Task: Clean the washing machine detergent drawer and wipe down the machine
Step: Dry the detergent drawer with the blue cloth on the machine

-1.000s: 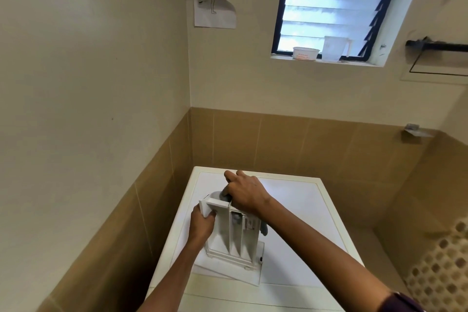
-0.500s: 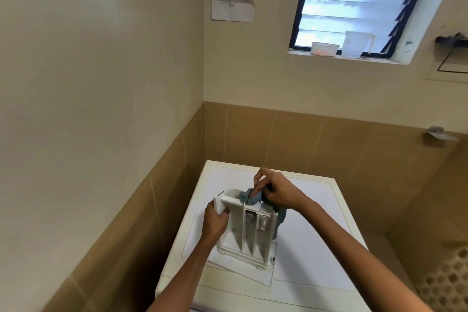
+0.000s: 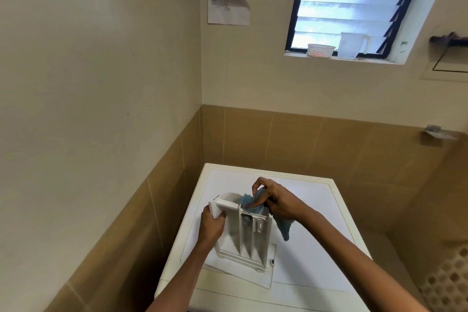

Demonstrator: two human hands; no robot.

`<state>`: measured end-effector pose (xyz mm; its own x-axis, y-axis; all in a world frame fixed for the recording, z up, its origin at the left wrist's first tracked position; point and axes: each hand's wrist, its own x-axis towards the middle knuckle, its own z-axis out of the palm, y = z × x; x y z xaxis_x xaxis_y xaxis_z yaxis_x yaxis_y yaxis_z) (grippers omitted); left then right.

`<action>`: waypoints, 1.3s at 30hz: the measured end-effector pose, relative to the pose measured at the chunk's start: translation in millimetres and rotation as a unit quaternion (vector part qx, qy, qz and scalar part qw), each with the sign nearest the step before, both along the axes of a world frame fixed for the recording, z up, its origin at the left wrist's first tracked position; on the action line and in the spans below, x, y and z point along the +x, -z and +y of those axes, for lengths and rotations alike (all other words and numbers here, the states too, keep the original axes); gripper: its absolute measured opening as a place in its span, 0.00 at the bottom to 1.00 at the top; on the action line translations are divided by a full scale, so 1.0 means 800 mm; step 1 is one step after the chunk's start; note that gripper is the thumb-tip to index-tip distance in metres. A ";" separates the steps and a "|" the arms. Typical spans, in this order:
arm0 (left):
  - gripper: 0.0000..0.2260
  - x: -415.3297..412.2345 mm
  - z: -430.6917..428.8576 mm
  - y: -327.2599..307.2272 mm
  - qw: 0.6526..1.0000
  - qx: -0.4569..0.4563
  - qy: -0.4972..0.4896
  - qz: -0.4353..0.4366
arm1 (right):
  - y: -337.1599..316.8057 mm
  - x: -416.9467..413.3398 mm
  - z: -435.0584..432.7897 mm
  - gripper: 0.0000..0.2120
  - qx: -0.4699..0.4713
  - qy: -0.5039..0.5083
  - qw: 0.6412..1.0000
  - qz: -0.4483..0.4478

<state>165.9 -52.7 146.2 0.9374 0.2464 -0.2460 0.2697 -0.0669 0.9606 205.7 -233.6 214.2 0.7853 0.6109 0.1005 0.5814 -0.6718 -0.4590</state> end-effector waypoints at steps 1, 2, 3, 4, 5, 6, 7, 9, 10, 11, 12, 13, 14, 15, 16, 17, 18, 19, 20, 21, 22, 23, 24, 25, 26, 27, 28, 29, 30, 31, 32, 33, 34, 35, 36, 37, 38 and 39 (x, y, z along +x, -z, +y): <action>0.24 0.000 0.000 0.000 1.000 0.001 0.002 0.001 | -0.002 -0.003 0.002 0.18 -0.002 -0.014 1.000 0.012; 0.24 0.001 0.000 0.000 1.000 0.003 0.004 0.002 | -0.004 -0.002 0.003 0.17 -0.002 -0.016 1.000 0.020; 0.24 0.002 -0.001 0.000 1.000 0.005 0.005 0.004 | -0.006 0.000 0.000 0.18 -0.002 -0.008 1.000 0.022; 0.24 0.001 -0.002 0.001 1.000 0.005 0.005 0.007 | -0.006 0.003 -0.002 0.19 -0.004 0.007 1.000 0.012; 0.24 0.000 -0.002 0.000 1.000 0.005 0.003 0.009 | -0.004 0.005 -0.005 0.19 -0.006 0.023 1.000 -0.005; 0.24 0.000 -0.001 0.001 1.000 0.003 0.001 0.009 | -0.003 0.006 -0.005 0.19 -0.006 0.036 0.999 -0.020; 0.24 0.000 0.001 0.001 1.000 0.002 -0.001 0.009 | -0.001 0.004 -0.004 0.20 0.000 0.046 0.999 -0.027; 0.24 0.001 0.002 0.002 1.000 0.003 -0.002 0.009 | 0.006 -0.002 0.000 0.19 0.006 0.072 0.997 -0.032; 0.24 0.001 0.002 0.002 1.000 0.005 -0.003 0.008 | 0.011 -0.004 0.000 0.17 0.001 0.093 0.995 -0.033; 0.24 0.001 0.001 0.002 1.000 0.007 -0.003 0.007 | 0.016 -0.006 -0.003 0.15 -0.013 0.115 0.993 -0.033; 0.23 0.001 0.000 0.002 1.000 0.008 -0.005 0.004 | 0.023 -0.007 -0.008 0.14 -0.029 0.135 0.990 -0.032; 0.23 0.000 0.000 0.002 1.000 0.008 -0.005 0.003 | 0.029 -0.008 -0.015 0.13 -0.038 0.150 0.988 -0.026; 0.23 -0.001 -0.001 0.001 1.000 0.005 -0.004 0.003 | 0.034 -0.009 -0.022 0.15 -0.025 0.167 0.986 -0.018; 0.23 -0.001 -0.001 0.001 1.000 0.003 -0.004 0.003 | 0.036 -0.010 -0.029 0.16 0.011 0.189 0.982 -0.008; 0.23 0.000 -0.001 0.001 1.000 0.005 -0.004 0.002 | 0.034 -0.010 -0.035 0.17 0.062 0.215 0.975 -0.001; 0.23 0.001 -0.001 -0.001 1.000 0.010 -0.003 0.002 | 0.029 -0.011 -0.038 0.17 0.118 0.237 0.964 0.005; 0.23 0.003 -0.002 -0.001 1.000 0.015 -0.001 -0.001 | 0.020 -0.012 -0.040 0.18 0.166 0.242 0.956 0.013; 0.23 0.004 -0.003 -0.002 1.000 0.018 -0.001 -0.001 | 0.011 -0.013 -0.040 0.18 0.195 0.226 0.954 0.027; 0.23 0.006 -0.003 -0.002 1.000 0.019 -0.001 -0.001 | 0.001 -0.015 -0.038 0.19 0.196 0.192 0.961 0.038; 0.24 0.006 -0.004 -0.003 1.000 0.019 -0.001 0.001 | -0.006 -0.017 -0.035 0.19 0.162 0.147 0.975 0.042; 0.24 0.007 -0.003 -0.002 1.000 0.020 0.000 0.002 | -0.011 -0.021 -0.032 0.19 0.100 0.100 0.989 0.034; 0.24 0.008 -0.003 -0.002 1.000 0.022 0.001 0.004 | -0.013 -0.023 -0.028 0.19 0.032 0.061 0.997 0.022; 0.24 0.008 -0.003 -0.002 1.000 0.022 0.002 0.005 | -0.015 -0.023 -0.026 0.18 -0.030 0.040 0.999 0.003; 0.24 0.008 -0.004 -0.002 1.000 0.024 0.004 0.005 | -0.016 -0.022 -0.024 0.17 -0.080 0.034 0.996 -0.024; 0.24 0.008 -0.005 -0.002 1.000 0.028 0.006 0.004 | -0.019 -0.022 -0.021 0.17 -0.132 0.026 0.989 -0.063; 0.23 0.008 -0.006 -0.003 0.999 0.033 0.007 0.005 | -0.022 -0.022 -0.018 0.17 -0.189 0.011 0.976 -0.105; 0.23 0.008 -0.007 -0.003 0.999 0.036 0.007 0.004 | -0.025 -0.022 -0.014 0.17 -0.238 -0.008 0.961 -0.143; 0.23 0.007 -0.006 -0.003 0.999 0.038 0.007 0.005 | -0.027 -0.021 -0.011 0.16 -0.275 -0.033 0.945 -0.176; 0.23 0.008 -0.006 -0.003 0.999 0.037 0.008 0.006 | -0.029 -0.021 -0.008 0.15 -0.300 -0.061 0.930 -0.203; 0.23 0.008 -0.005 -0.002 0.999 0.036 0.009 0.007 | -0.030 -0.021 -0.008 0.14 -0.329 -0.086 0.915 -0.219; 0.23 0.009 -0.005 -0.001 0.999 0.036 0.010 0.006 | -0.033 -0.022 -0.008 0.12 -0.347 -0.104 0.900 -0.241; 0.23 0.008 -0.004 -0.002 0.999 0.037 0.012 0.007 | -0.033 -0.021 -0.010 0.12 -0.357 -0.113 0.889 -0.263; 0.22 0.008 -0.005 -0.002 0.999 0.038 0.013 0.006 | -0.034 -0.020 -0.013 0.14 -0.358 -0.109 0.885 -0.277; 0.22 0.008 -0.007 -0.004 0.999 0.040 0.015 0.006 | -0.035 -0.022 -0.015 0.15 -0.351 -0.095 0.888 -0.281; 0.22 0.009 -0.007 -0.005 0.999 0.043 0.016 0.004 | -0.036 -0.027 -0.014 0.15 -0.338 -0.080 0.899 -0.266; 0.22 0.009 -0.007 -0.007 0.999 0.045 0.020 0.002 | -0.036 -0.031 -0.014 0.16 -0.319 -0.070 0.915 -0.237; 0.21 0.010 -0.008 -0.007 0.999 0.045 0.022 0.000 | -0.034 -0.031 -0.016 0.16 -0.295 -0.053 0.932 -0.202; 0.21 0.010 -0.008 -0.007 0.999 0.045 0.023 -0.002 | -0.031 -0.029 -0.019 0.17 -0.267 -0.018 0.945 -0.191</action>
